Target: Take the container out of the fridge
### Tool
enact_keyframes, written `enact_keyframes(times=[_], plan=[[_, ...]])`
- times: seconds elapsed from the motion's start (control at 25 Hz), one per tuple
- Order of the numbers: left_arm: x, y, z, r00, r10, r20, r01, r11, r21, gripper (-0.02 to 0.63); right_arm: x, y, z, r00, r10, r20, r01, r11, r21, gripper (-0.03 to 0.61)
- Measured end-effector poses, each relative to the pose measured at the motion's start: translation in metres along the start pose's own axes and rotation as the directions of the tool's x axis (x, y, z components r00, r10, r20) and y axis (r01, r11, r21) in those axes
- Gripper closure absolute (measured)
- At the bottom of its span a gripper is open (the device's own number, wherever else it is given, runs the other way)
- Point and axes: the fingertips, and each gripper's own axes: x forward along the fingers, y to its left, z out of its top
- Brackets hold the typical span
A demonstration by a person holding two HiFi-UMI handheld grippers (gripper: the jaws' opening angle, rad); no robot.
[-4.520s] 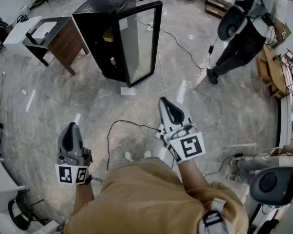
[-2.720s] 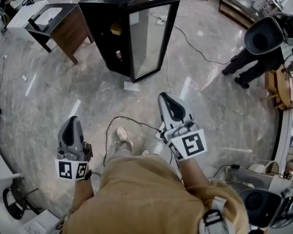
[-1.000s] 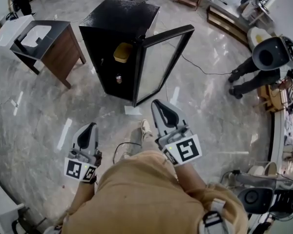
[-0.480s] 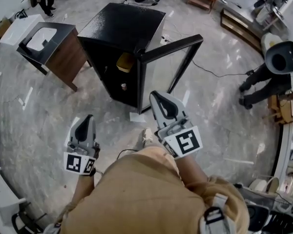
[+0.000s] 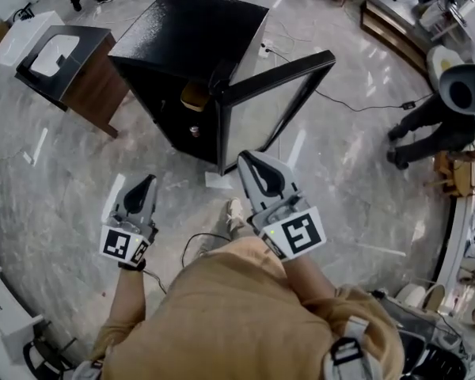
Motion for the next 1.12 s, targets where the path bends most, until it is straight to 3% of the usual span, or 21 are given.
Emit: enact_keyframes(times=[0.24, 0.4, 0.68, 1.12], plan=[[0.031, 0.012, -0.017, 0.998, -0.024, -0.058, 0.027, 0.998, 0.052, 0.606, -0.002, -0.005, -0.009, 1.0, -0.009, -0.025, 0.01, 1.0, 0.027, 0.572], [0.049, 0.027, -0.026, 0.996, -0.037, -0.083, 0.043, 0.996, 0.072, 0.54, 0.004, -0.011, -0.014, 0.999, -0.035, -0.009, 0.036, 0.997, 0.068, 0.572], [0.085, 0.039, -0.04, 0.99, -0.049, -0.135, 0.066, 0.99, 0.123, 0.532, 0.007, -0.029, -0.021, 0.998, -0.059, -0.014, 0.06, 0.994, 0.094, 0.572], [0.157, 0.063, -0.08, 0.963, -0.097, -0.251, 0.159, 0.957, 0.243, 0.508, 0.025, -0.052, -0.045, 0.997, -0.064, -0.05, 0.069, 0.991, 0.114, 0.572]])
